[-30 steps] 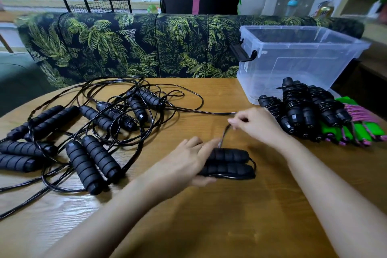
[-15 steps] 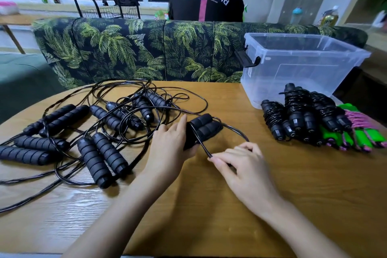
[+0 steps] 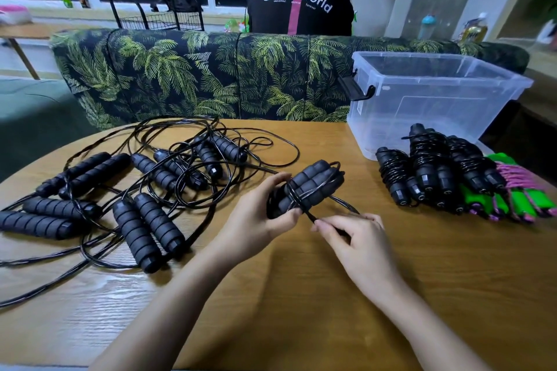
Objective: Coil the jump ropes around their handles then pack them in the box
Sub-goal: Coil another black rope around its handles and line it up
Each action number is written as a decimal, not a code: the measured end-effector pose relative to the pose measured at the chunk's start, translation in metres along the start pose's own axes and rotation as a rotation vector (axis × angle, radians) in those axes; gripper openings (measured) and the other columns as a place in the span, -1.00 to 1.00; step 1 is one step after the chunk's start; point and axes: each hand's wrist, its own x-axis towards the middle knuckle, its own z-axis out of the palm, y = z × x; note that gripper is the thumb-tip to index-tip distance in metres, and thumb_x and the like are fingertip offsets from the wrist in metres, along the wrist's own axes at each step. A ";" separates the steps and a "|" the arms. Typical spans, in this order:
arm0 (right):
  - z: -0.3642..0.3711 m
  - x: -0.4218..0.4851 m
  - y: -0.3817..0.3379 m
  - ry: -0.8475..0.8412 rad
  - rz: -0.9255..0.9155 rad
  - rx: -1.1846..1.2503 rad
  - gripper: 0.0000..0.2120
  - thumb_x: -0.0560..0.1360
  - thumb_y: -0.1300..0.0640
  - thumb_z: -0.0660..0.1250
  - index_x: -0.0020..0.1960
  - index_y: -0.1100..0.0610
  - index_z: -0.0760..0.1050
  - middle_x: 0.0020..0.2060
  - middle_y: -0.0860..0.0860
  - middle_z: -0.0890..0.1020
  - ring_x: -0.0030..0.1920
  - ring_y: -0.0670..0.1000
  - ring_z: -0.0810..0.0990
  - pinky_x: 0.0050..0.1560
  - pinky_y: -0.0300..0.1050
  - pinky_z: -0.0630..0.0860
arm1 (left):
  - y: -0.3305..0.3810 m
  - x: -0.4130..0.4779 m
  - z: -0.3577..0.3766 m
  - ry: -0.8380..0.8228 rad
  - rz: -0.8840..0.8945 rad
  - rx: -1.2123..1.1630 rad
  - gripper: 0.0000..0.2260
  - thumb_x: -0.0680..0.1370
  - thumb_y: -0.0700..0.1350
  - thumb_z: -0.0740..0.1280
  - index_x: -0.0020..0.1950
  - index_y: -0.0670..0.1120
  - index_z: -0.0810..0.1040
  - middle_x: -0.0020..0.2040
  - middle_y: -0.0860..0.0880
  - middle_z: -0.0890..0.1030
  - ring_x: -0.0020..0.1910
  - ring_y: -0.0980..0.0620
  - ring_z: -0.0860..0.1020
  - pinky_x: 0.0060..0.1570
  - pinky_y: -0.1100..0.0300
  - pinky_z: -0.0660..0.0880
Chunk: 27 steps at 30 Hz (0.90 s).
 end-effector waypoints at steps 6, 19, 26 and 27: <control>0.000 0.001 0.000 0.039 -0.036 0.004 -0.75 0.52 -0.14 0.23 -0.11 -0.12 0.67 -0.26 -0.44 0.58 -0.08 -0.25 0.58 0.17 -0.33 0.18 | 0.005 0.001 0.001 -0.046 0.031 0.010 -0.24 0.28 0.29 0.45 0.42 0.04 0.41 0.17 0.14 0.63 0.18 0.20 0.58 0.24 0.01 0.51; -0.011 0.012 0.062 -0.101 -0.454 -0.394 -0.62 0.57 -0.14 0.14 -0.10 0.02 0.66 -0.22 -0.16 0.66 -0.13 -0.10 0.58 0.40 -0.04 0.26 | -0.030 0.019 0.004 0.171 0.446 0.766 -0.36 0.42 0.42 0.24 0.38 0.10 0.44 0.06 0.10 0.60 -0.01 0.00 0.57 -0.06 0.11 0.48; -0.012 0.022 0.081 -0.080 -0.556 -0.475 -0.71 0.55 -0.06 0.19 -0.18 0.03 0.61 -0.31 -0.14 0.54 -0.17 -0.12 0.49 0.46 0.06 0.21 | -0.051 0.033 0.016 0.175 0.565 0.844 -0.36 0.44 0.39 0.24 0.40 0.04 0.44 0.31 0.09 0.57 -0.01 -0.01 0.58 -0.09 0.12 0.56; -0.011 0.022 0.083 -0.073 -0.560 -0.481 -0.71 0.55 -0.06 0.19 -0.18 0.03 0.61 -0.31 -0.14 0.54 -0.18 -0.11 0.51 0.47 0.05 0.20 | -0.053 0.034 0.017 0.176 0.574 0.849 -0.37 0.45 0.39 0.24 0.40 0.05 0.43 0.30 0.09 0.58 -0.02 -0.01 0.58 -0.10 0.13 0.55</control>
